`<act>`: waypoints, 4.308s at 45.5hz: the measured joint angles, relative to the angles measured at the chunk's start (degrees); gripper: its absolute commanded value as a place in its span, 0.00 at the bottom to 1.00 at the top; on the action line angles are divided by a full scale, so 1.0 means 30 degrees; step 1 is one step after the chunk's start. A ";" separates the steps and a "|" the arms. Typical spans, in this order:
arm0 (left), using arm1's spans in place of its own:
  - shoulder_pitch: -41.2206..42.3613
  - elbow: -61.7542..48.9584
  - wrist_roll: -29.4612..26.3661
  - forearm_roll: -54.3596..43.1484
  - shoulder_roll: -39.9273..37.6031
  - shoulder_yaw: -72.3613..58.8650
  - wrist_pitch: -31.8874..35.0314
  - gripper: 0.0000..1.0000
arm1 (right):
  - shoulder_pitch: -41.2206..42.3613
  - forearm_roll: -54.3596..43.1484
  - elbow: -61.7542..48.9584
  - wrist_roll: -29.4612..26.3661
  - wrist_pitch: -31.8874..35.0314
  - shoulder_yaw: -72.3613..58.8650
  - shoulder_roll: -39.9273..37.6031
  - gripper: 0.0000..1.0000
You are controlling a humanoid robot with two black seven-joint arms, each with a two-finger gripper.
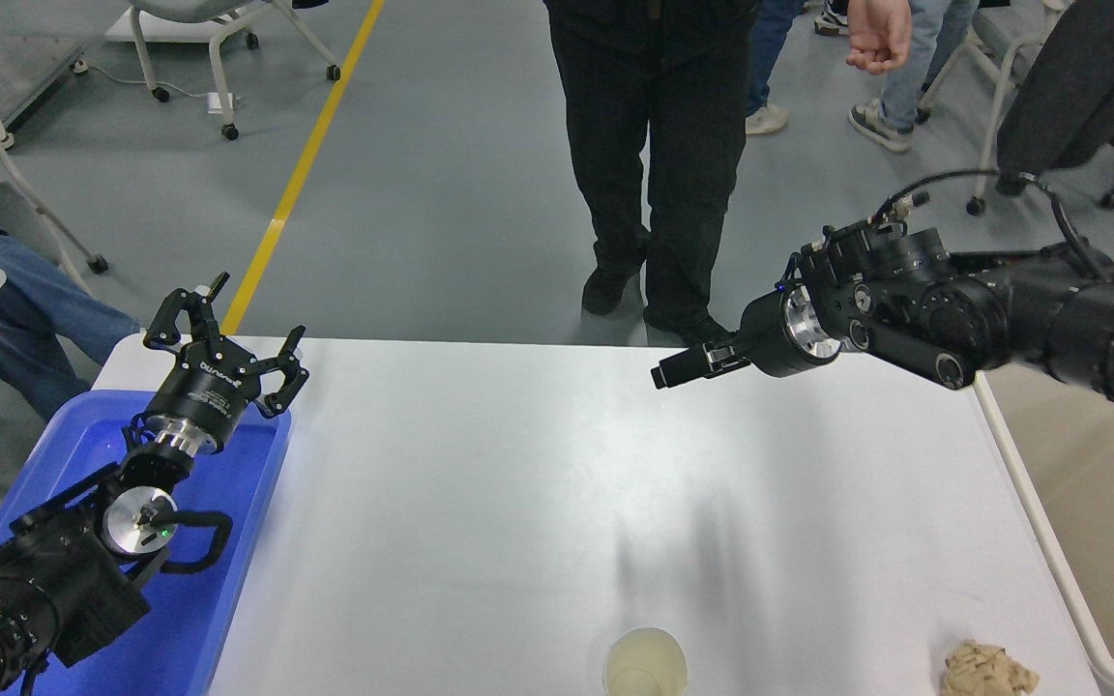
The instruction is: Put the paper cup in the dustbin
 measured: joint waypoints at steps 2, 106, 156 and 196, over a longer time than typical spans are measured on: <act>0.0000 0.0001 0.0000 0.0002 0.0000 0.0000 0.0000 1.00 | 0.0135 -0.0202 0.0208 0.0008 0.0238 -0.0266 0.0328 0.99; 0.0001 0.0003 0.0000 0.0001 0.0000 0.0000 0.0000 1.00 | -0.2273 -0.1871 0.4858 0.1330 0.2474 -0.0791 0.1496 0.86; 0.0001 0.0003 0.0000 -0.0005 0.0000 0.0000 0.0000 1.00 | -0.2731 -0.3105 0.4412 0.2199 0.2305 -0.0655 0.1148 0.00; 0.0001 -0.0006 0.0000 -0.0005 0.0000 0.0000 0.0000 1.00 | -0.0309 -0.2536 0.4518 0.3018 0.2724 0.1787 -0.1110 0.00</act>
